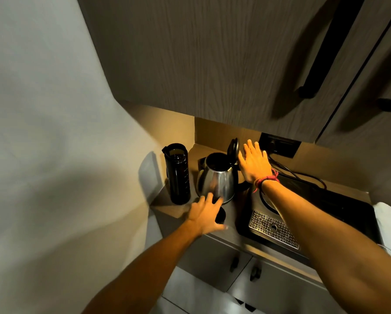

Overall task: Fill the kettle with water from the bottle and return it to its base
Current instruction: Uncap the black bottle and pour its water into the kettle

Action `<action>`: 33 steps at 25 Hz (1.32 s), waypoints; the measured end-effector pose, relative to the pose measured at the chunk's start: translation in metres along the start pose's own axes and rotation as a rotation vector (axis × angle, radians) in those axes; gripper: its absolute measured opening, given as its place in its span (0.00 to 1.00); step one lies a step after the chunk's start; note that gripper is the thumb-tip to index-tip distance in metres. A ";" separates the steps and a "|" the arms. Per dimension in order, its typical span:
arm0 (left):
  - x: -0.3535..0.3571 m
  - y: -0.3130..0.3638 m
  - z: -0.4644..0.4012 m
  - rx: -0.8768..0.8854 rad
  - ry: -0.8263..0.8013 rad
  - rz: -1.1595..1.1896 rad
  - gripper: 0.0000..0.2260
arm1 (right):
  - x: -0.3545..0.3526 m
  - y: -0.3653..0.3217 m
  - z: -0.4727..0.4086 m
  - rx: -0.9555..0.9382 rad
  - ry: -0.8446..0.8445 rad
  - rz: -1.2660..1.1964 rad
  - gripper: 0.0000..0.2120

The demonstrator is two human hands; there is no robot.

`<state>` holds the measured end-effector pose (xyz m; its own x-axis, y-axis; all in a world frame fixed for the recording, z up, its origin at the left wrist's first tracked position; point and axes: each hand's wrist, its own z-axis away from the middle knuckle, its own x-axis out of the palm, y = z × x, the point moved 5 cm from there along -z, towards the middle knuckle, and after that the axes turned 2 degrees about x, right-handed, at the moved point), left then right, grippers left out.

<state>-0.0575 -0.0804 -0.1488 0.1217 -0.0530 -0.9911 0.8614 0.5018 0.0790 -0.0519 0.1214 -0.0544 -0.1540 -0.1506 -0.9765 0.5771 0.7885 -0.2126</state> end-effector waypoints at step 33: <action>-0.114 -0.101 -0.013 -0.345 0.260 0.394 0.35 | -0.002 -0.003 0.011 0.030 0.021 -0.111 0.33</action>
<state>-0.1649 -0.1140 -0.0454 0.2376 0.3867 -0.8911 0.5602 0.6949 0.4509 -0.0450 0.1128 -0.0522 -0.2349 -0.2236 -0.9460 0.5791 0.7494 -0.3209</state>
